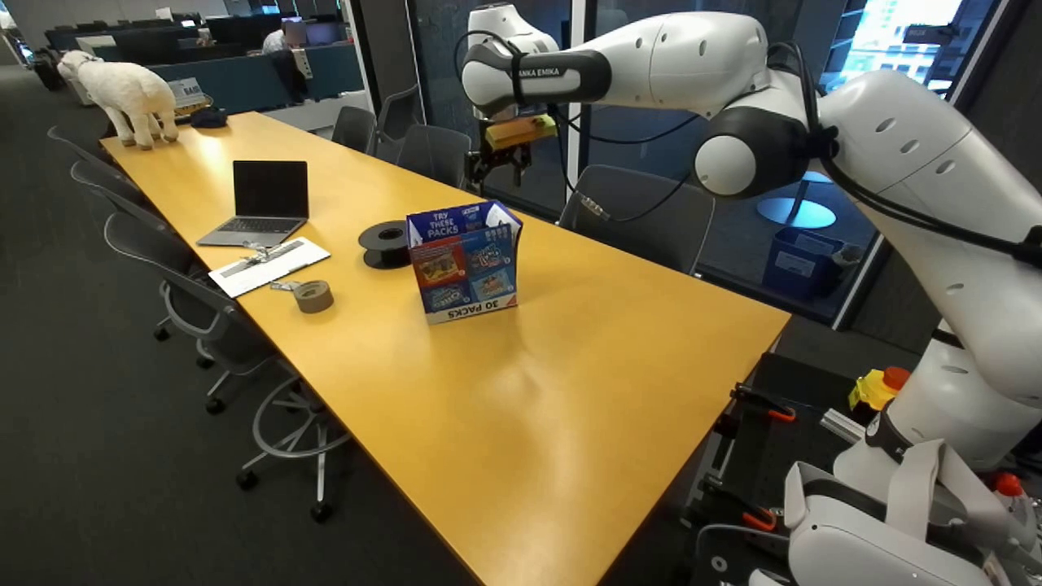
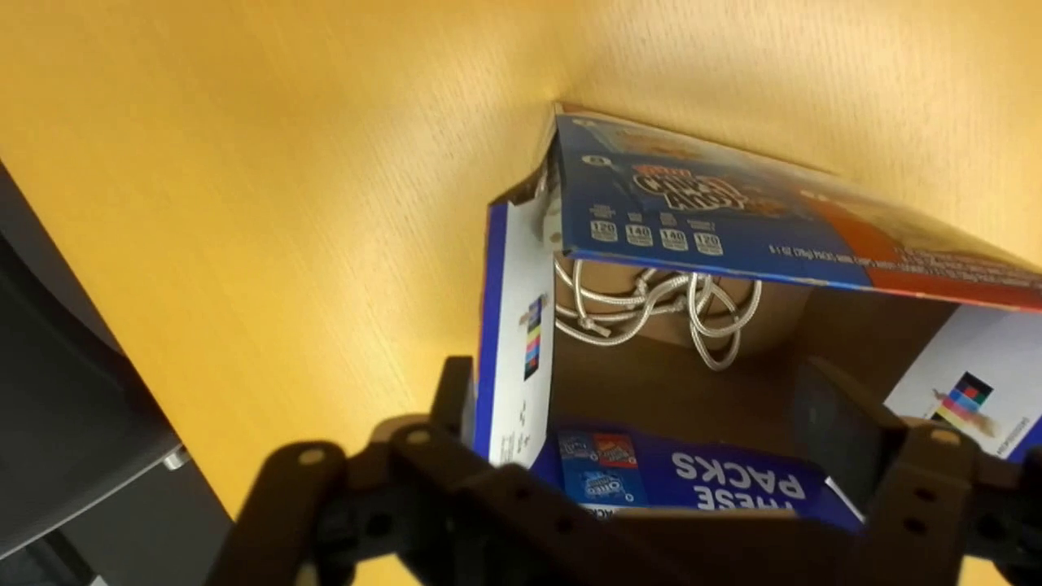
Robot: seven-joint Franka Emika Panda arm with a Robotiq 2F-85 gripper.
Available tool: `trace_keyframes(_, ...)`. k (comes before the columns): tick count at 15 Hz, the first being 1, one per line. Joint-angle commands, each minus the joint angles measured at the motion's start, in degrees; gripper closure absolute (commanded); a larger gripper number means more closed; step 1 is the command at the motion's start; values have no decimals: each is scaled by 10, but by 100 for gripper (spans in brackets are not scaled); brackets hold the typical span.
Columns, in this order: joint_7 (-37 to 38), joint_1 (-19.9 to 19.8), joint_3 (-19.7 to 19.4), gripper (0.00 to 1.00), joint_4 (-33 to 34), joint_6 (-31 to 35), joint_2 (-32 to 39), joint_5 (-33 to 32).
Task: Pick up the ropes from the table and put them in the box
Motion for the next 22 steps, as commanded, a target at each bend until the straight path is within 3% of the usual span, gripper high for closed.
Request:
trace_keyframes(1,-31,-1,-7,0,-114,-22,-91,-8)
trace_keyframes(11,-117,-5,-9,0,-376,58,-255,-14)
trace_keyframes(22,-93,-14,-6,0,-660,173,-512,-46)
